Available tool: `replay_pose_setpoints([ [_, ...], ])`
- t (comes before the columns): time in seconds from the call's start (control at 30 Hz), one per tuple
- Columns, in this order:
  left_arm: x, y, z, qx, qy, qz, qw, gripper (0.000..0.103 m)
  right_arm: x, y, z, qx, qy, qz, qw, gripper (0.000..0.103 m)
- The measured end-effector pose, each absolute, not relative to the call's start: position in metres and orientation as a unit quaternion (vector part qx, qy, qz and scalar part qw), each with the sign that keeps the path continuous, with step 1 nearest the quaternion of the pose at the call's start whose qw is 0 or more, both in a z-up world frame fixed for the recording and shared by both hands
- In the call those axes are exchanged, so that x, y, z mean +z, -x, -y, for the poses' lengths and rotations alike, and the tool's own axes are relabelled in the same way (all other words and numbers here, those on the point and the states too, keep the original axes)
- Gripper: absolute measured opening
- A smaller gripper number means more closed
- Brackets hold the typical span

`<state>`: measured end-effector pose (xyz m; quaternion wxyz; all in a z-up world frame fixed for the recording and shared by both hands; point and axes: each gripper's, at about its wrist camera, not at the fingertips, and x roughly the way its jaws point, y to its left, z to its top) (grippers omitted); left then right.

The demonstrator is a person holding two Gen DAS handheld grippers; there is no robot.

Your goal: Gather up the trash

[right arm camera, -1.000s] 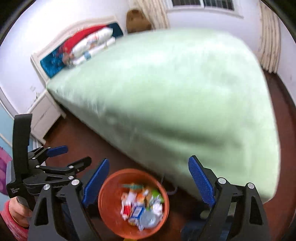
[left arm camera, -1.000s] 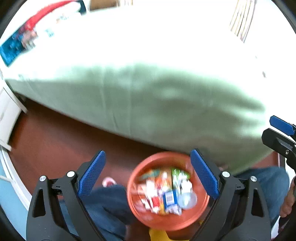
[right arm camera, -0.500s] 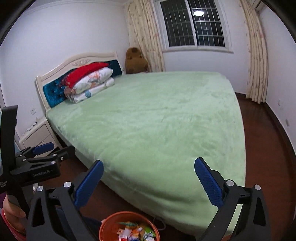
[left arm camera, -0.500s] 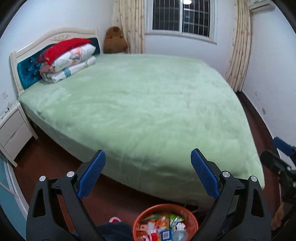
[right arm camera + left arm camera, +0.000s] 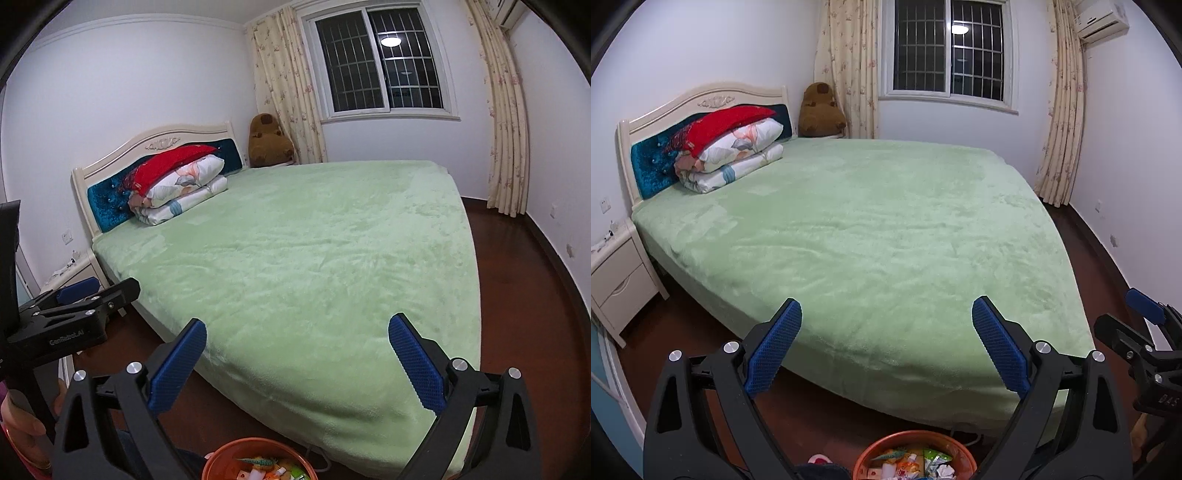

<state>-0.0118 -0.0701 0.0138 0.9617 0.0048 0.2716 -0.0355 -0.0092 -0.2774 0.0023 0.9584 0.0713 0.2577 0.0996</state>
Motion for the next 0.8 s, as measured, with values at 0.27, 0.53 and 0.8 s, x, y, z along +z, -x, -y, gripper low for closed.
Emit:
replay_pose_setpoints([
  [0.27,0.025,0.018,0.071,-0.035,-0.001,-0.256,0.966,0.091,0.006,0.013,0.281,0.092,-0.073,-0.251,0.961,0.097],
  [0.53,0.028,0.023,0.072,-0.034,-0.001,-0.249,0.968,0.091,0.009,0.016,0.281,0.092,-0.072,-0.247,0.962,0.097],
  [0.8,0.031,0.024,0.071,-0.035,0.000,-0.246,0.969,0.091,0.011,0.018,0.282,0.096,-0.074,-0.247,0.961,0.097],
])
